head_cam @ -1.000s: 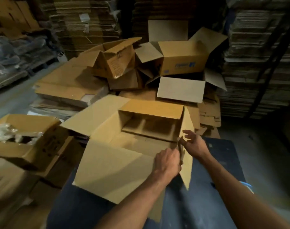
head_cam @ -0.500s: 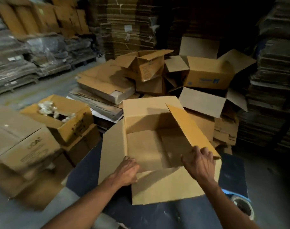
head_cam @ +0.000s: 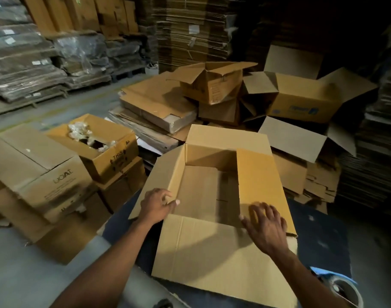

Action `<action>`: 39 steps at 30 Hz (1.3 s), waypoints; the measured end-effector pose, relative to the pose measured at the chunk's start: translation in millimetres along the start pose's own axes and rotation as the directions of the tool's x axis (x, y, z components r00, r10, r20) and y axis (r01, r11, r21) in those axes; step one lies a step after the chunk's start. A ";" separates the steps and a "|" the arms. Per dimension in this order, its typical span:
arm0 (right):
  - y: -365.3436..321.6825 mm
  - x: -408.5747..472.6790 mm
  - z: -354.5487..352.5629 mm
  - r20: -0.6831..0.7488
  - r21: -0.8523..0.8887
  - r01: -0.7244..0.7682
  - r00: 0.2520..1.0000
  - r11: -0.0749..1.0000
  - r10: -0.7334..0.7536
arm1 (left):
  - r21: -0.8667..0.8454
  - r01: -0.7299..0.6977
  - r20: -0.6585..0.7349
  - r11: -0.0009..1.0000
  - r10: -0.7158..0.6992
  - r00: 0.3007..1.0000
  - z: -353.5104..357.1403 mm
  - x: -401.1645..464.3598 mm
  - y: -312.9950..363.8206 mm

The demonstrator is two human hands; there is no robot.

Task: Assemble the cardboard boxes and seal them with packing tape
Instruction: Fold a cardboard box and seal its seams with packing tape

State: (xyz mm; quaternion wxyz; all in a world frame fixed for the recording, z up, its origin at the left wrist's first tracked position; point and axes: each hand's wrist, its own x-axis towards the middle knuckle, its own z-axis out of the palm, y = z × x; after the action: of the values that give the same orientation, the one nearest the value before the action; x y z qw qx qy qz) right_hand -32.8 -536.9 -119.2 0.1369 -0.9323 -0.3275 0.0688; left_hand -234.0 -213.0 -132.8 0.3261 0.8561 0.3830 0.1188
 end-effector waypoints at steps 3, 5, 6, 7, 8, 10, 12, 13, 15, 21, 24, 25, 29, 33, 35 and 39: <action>-6.1 -7.2 11.4 0.073 -0.033 -0.068 0.995 0.997 0.070 | -0.196 0.176 -0.011 0.965 -0.182 0.983 -4.1 19.8 -14.8; -17.4 -4.0 9.9 0.092 -0.084 -0.115 0.988 0.990 0.123 | -0.210 0.254 0.020 0.944 -0.255 0.967 -6.6 32.3 -27.5; -24.4 -2.0 9.4 0.099 -0.102 -0.131 0.985 0.986 0.141 | -0.249 0.292 0.032 0.923 -0.293 0.955 -8.1 36.5 -32.3; -31.0 -0.7 9.5 0.106 -0.114 -0.136 0.983 0.984 0.148 | -0.286 0.342 0.049 0.895 -0.343 0.938 -8.1 39.9 -38.3; -37.0 -0.8 9.7 0.112 -0.116 -0.129 0.983 0.985 0.142 | -0.312 0.388 0.062 0.867 -0.389 0.919 -8.3 40.7 -43.1; -45.1 -1.5 12.2 0.109 -0.100 -0.106 0.987 0.989 0.117 | -0.338 0.482 0.094 0.808 -0.481 0.872 4.9 49.4 -72.8; -48.6 0.0 16.0 0.092 -0.079 -0.099 0.990 0.992 0.107 | -0.362 0.581 0.137 0.729 -0.575 0.807 3.3 46.2 -82.8; -48.8 0.6 19.1 0.089 -0.074 -0.100 0.990 0.992 0.106 | -0.421 0.613 0.176 0.669 -0.602 0.779 -8.5 35.9 -74.3; -47.6 1.5 25.4 0.092 -0.065 -0.108 0.989 0.992 0.113 | -0.546 0.662 0.255 0.513 -0.651 0.715 -25.6 22.4 -70.7; -44.1 -2.1 31.6 0.105 -0.030 -0.097 0.989 0.995 0.099 | -0.809 0.582 0.404 0.083 -0.641 0.653 -45.5 9.6 -107.2; -43.5 -3.3 30.2 0.123 -0.020 -0.090 0.988 0.996 0.092 | -0.943 0.331 0.231 0.041 -0.635 0.737 -69.6 5.1 -94.1; -43.0 -3.8 30.9 0.127 -0.019 -0.087 0.988 0.996 0.089 | -0.970 0.236 0.150 0.064 -0.607 0.780 -79.8 3.3 -85.3; -36.1 -5.2 33.2 0.137 0.020 -0.067 0.989 0.998 0.064 | -0.976 0.044 -0.042 0.215 -0.379 0.924 -105.0 -11.8 -26.2; -29.2 -10.7 35.4 0.165 0.016 -0.015 0.986 1.000 0.012 | -0.860 -0.031 -0.101 0.509 -0.110 0.989 -84.2 -22.8 37.3; -30.1 -15.2 34.5 0.176 -0.006 0.006 0.984 1.000 -0.005 | -0.729 -0.113 -0.125 0.675 0.032 0.992 -60.2 -28.0 61.1; -40.1 -32.1 33.9 0.145 -0.024 0.008 0.989 1.000 -0.005 | -0.379 -0.195 0.061 0.905 0.234 0.970 -13.3 -39.0 101.4</action>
State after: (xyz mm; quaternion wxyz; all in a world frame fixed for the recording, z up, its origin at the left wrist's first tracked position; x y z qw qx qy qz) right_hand -88.9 -520.0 -138.2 0.1014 -0.9255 -0.3404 0.1316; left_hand -207.9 -285.5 -55.1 0.4861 0.8211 0.2396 0.1789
